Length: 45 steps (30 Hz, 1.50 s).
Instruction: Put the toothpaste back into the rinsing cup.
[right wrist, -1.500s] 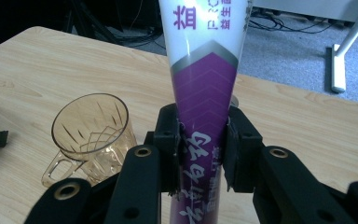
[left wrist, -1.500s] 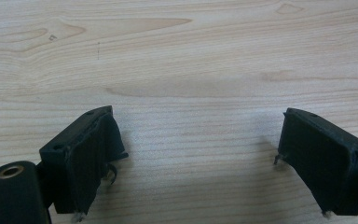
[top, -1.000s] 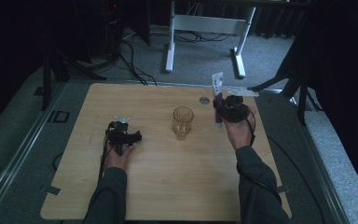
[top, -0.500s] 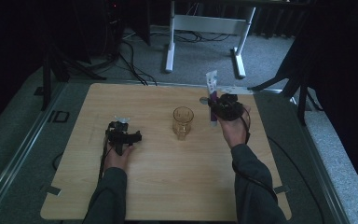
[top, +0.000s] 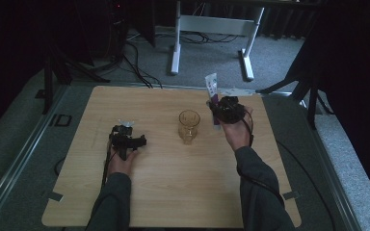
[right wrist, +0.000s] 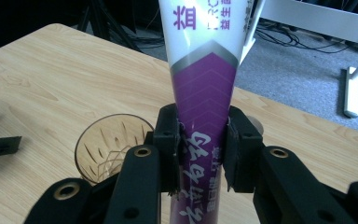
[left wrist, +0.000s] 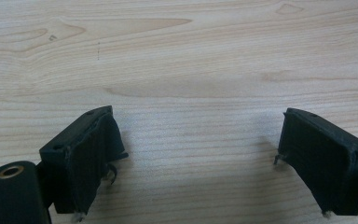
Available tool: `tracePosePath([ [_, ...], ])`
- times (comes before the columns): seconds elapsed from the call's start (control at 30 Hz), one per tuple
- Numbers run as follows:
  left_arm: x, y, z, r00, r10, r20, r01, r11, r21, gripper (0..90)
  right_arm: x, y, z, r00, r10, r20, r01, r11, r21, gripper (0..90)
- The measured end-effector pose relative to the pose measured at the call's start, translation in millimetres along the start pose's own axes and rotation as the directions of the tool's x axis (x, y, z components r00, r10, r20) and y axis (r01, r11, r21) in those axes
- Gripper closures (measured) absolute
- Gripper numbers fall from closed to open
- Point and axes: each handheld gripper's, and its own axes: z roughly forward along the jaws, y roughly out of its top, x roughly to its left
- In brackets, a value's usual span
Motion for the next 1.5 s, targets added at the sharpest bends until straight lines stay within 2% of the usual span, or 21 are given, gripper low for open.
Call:
tracePosePath([
  [0.93,0.0,0.0,-0.1,1.0000,0.000,0.000,0.000,1.0000,0.001,11.1,10.3,14.1,14.2,0.9990,0.039,-0.023,-0.040,0.999,-0.030,70.2],
  [1.37,0.0,0.0,0.0,1.0000,0.001,0.000,-0.001,1.0000,0.001,11.1,19.3,24.9,16.8,0.9984,0.044,-0.037,-0.045,0.998,-0.050,70.2],
  [1.5,0.0,0.0,0.0,1.0000,0.000,0.000,0.000,1.0000,0.000,11.1,24.4,27.9,20.1,0.9987,0.033,-0.040,-0.034,0.998,-0.046,70.2],
])
